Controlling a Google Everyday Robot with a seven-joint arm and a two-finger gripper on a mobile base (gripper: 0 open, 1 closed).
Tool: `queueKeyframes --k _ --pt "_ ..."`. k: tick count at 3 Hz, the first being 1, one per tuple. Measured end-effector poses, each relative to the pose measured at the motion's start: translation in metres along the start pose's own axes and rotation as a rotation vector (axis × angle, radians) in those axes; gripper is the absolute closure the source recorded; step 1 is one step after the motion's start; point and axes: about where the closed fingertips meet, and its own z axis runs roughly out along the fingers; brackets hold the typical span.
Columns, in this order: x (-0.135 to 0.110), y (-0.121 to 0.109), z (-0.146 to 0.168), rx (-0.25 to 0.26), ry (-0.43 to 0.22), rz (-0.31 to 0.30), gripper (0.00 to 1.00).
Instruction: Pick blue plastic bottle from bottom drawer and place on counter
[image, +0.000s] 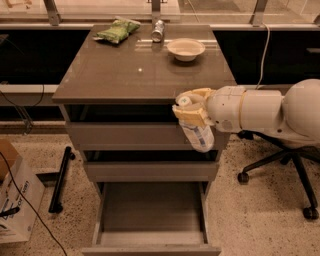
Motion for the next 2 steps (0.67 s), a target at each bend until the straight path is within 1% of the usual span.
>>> queueKeyframes --k 1,2 --pt "0.000 0.000 0.000 0.000 0.000 0.000 1.00" --pt "-0.023 -0.019 0.002 0.038 -0.093 0.039 1.00"
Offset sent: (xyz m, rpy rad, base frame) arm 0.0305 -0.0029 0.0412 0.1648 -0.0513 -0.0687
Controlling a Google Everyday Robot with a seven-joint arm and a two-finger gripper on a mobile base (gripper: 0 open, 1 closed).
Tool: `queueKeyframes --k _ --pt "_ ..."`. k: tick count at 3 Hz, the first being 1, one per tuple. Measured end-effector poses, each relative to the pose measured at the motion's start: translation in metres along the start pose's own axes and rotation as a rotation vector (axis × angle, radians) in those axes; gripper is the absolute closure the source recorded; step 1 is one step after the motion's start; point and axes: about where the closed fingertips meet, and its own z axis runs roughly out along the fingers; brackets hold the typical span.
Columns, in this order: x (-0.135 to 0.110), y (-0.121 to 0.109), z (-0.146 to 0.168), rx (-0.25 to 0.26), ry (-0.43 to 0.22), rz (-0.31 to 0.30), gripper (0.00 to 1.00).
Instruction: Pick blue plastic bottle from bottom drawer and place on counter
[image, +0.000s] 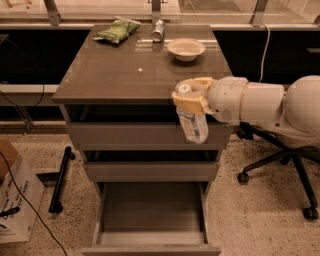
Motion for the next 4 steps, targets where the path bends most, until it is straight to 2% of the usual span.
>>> queueKeyframes --k 1,2,3,4 --pt "-0.022 -0.016 -0.001 0.004 -0.107 0.052 1.00" --pt "-0.045 -0.038 -0.011 0.040 -0.196 0.094 1.00" --pt "-0.070 -0.060 -0.017 0.086 -0.263 0.087 1.00" --pt "-0.101 -0.092 -0.014 0.161 -0.318 0.038 1.00"
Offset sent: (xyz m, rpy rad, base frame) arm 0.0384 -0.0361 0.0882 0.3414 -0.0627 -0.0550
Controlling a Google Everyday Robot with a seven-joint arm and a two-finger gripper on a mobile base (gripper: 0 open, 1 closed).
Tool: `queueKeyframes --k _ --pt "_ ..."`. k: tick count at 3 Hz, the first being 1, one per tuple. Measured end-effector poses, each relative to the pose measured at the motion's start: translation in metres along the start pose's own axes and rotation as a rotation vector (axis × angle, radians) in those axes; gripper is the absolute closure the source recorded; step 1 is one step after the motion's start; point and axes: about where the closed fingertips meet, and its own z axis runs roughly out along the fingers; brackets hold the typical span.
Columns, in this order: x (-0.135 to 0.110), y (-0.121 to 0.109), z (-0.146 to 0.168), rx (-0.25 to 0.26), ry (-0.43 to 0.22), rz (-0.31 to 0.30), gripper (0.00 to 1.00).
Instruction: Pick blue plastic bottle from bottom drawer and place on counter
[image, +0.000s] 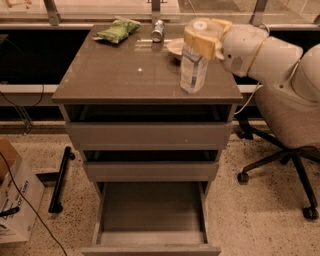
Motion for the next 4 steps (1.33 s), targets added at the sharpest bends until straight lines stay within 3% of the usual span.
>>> queueKeyframes --k 1,2,3,4 --pt "-0.001 -0.024 0.021 0.042 0.005 -0.008 1.00" --pt "0.009 -0.049 0.043 0.094 0.055 -0.016 1.00" --pt "0.029 -0.072 0.059 0.132 0.108 0.001 1.00" --pt "0.048 -0.083 0.078 0.134 0.145 0.028 1.00"
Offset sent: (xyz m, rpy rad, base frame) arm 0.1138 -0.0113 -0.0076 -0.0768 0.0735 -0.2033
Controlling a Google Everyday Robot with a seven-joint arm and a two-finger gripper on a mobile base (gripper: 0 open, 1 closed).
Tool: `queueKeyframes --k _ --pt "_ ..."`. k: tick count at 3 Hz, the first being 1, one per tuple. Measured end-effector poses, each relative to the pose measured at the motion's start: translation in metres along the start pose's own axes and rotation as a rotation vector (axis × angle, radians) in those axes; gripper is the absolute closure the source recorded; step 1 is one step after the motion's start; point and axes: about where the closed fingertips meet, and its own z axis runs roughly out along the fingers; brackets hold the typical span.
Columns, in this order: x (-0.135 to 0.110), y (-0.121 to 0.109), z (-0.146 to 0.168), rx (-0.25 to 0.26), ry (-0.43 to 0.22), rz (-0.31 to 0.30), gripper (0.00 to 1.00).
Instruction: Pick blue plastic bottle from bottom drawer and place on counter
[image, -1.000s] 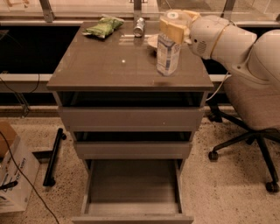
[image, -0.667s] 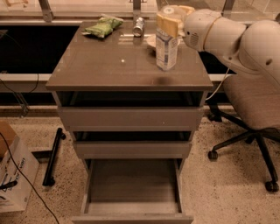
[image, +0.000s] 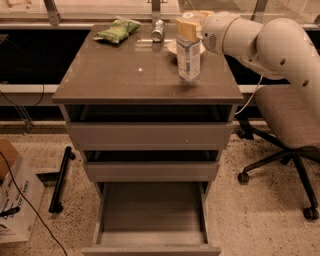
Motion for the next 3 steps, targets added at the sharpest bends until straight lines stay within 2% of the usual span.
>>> queueKeyframes --k 1,2,3 --pt "0.010 -0.002 0.017 -0.014 0.022 0.030 1.00" --pt "0.019 -0.004 0.027 -0.020 0.039 0.067 0.84" --pt "0.025 -0.006 0.031 -0.018 0.046 0.100 0.60"
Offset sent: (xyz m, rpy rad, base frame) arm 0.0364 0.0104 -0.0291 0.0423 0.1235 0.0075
